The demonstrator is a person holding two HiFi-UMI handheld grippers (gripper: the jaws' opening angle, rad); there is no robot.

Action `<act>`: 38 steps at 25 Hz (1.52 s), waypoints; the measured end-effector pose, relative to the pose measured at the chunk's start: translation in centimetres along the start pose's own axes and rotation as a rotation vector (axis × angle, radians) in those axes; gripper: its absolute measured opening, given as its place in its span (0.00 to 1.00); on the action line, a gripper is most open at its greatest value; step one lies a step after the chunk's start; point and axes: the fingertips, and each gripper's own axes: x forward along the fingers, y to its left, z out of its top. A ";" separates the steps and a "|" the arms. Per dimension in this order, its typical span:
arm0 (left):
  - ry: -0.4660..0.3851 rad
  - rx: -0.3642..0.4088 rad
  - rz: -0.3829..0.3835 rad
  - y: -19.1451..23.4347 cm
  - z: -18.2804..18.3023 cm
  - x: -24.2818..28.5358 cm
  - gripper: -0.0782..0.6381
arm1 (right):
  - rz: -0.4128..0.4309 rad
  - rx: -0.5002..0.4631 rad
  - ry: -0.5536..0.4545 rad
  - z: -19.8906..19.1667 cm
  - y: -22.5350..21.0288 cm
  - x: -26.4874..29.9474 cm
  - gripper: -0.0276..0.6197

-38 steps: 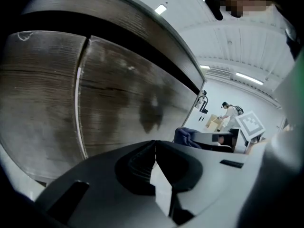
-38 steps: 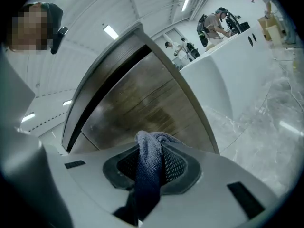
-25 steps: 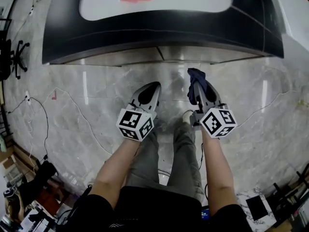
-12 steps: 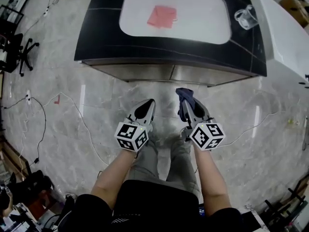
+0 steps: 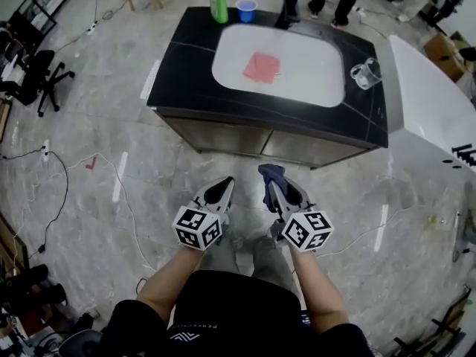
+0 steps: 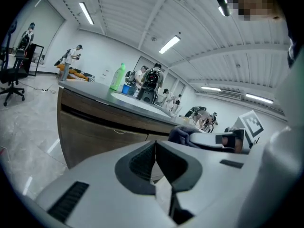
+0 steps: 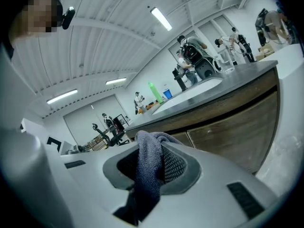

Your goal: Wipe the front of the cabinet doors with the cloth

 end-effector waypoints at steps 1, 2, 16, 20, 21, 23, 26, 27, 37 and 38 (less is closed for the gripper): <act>-0.008 0.006 -0.007 -0.4 0.6 -0.3 0.12 | 0.008 -0.006 -0.006 0.4 0.5 -0.2 0.17; -0.018 0.011 -0.014 -0.7 1.3 -0.6 0.12 | 0.015 -0.011 -0.012 0.8 1.1 -0.4 0.17; -0.151 0.032 -0.031 -3.6 8.1 -3.6 0.12 | 0.118 -0.134 -0.035 4.5 6.1 -3.7 0.17; -0.163 0.040 -0.028 -3.9 8.9 -4.5 0.12 | 0.136 -0.143 -0.052 5.3 7.1 -4.5 0.17; -0.162 0.037 -0.029 -3.9 9.0 -4.7 0.12 | 0.139 -0.145 -0.052 5.3 7.3 -4.6 0.17; -0.162 0.037 -0.031 -4.1 9.2 -5.1 0.12 | 0.143 -0.151 -0.050 5.4 7.7 -4.9 0.17; -0.168 0.049 -0.035 -4.5 9.6 -5.5 0.12 | 0.147 -0.170 -0.048 5.4 8.2 -5.0 0.17; -0.171 0.053 -0.038 -4.6 9.8 -5.6 0.12 | 0.149 -0.175 -0.045 5.4 8.3 -5.1 0.17; -0.138 0.085 -0.046 -4.4 9.3 -5.9 0.12 | 0.132 -0.188 0.004 4.2 8.6 -4.7 0.17; -0.136 0.084 -0.045 -4.2 9.1 -5.9 0.12 | 0.134 -0.187 0.008 4.1 8.6 -4.7 0.17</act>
